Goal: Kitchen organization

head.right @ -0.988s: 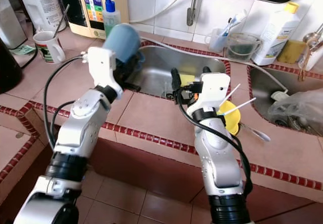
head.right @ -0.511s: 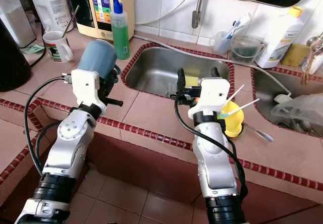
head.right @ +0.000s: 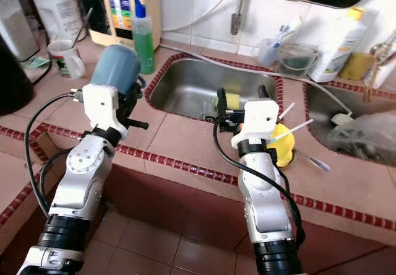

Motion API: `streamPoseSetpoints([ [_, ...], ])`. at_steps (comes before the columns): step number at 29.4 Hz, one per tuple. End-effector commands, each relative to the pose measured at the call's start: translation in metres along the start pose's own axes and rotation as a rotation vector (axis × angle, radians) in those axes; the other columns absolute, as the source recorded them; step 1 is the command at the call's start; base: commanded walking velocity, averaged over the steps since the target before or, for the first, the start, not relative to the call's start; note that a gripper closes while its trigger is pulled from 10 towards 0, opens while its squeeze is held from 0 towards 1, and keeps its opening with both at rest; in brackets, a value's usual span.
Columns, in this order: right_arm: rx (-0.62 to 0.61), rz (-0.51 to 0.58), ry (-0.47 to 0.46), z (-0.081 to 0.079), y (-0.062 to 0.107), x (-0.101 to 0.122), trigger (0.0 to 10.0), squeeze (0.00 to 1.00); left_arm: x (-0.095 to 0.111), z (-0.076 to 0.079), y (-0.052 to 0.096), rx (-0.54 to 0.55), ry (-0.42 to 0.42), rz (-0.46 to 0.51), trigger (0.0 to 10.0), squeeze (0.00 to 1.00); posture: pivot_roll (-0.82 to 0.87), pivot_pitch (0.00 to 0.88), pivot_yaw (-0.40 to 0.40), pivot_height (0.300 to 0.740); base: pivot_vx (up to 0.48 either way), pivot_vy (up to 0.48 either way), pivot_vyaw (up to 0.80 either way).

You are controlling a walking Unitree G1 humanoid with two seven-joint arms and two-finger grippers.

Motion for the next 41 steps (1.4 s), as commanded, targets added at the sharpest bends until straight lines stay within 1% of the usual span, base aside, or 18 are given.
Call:
streamPoseSetpoints([
  [1, -0.015, -0.010, 0.006, 0.007, -0.002, -0.002, 10.0, 0.00, 0.006, 0.007, 0.001, -0.038, -0.006, 0.022, 10.0, 0.00, 0.02, 0.007, -0.052, 0.740, 0.000, 0.000, -0.77],
  [8, -0.010, -0.016, 0.009, 0.007, 0.000, -0.004, 10.0, 0.00, 0.003, 0.009, 0.003, -0.058, 0.003, 0.012, 10.0, 0.00, 0.02, 0.000, -0.050, 0.740, 0.000, 0.000, -0.77],
  [15, 0.006, -0.021, 0.019, 0.005, 0.002, -0.005, 10.0, 0.00, 0.006, 0.013, -0.003, -0.081, -0.001, 0.017, 10.0, 0.00, 0.01, 0.000, -0.050, 0.740, 0.000, 0.000, -0.77],
  [18, 0.009, -0.023, 0.021, 0.005, 0.002, -0.005, 10.0, 0.00, 0.006, 0.016, -0.002, -0.100, 0.014, 0.014, 10.0, 0.00, 0.01, 0.000, -0.048, 0.740, 0.000, 0.000, -0.77],
  [23, 0.012, -0.036, 0.024, 0.004, 0.004, -0.007, 10.0, 0.00, 0.006, 0.017, -0.001, -0.115, 0.004, 0.009, 10.0, 0.00, 0.01, 0.000, -0.045, 0.740, 0.000, 0.000, -0.77],
  [31, 0.016, -0.033, 0.031, 0.002, 0.006, -0.009, 10.0, 0.00, 0.008, 0.020, 0.000, -0.143, 0.023, 0.016, 10.0, 0.00, 0.01, 0.000, -0.043, 0.740, 0.000, 0.000, -0.74],
  [35, 0.020, -0.024, 0.037, 0.002, 0.006, -0.007, 10.0, 0.00, 0.008, 0.022, 0.000, -0.156, 0.030, 0.012, 10.0, 0.00, 0.01, 0.000, -0.043, 0.740, 0.000, 0.000, 0.00],
  [41, 0.022, -0.020, 0.038, 0.001, 0.006, -0.006, 10.0, 0.00, 0.008, 0.023, 0.000, -0.164, 0.034, 0.010, 10.0, 0.00, 0.01, 0.000, -0.045, 0.740, 0.242, 0.000, 0.00],
])
Point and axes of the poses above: a point about 5 cm out from each wrist's last joint towards the gripper, its own y axis pointing back from the gripper into the wrist, its own x axis along the axis of the wrist's last joint, z = x × y, the point moved 5 cm from there along -y, pointing out of the wrist towards the gripper, and after that the axes turned 4 degrees about y, right-handed, at the moved point
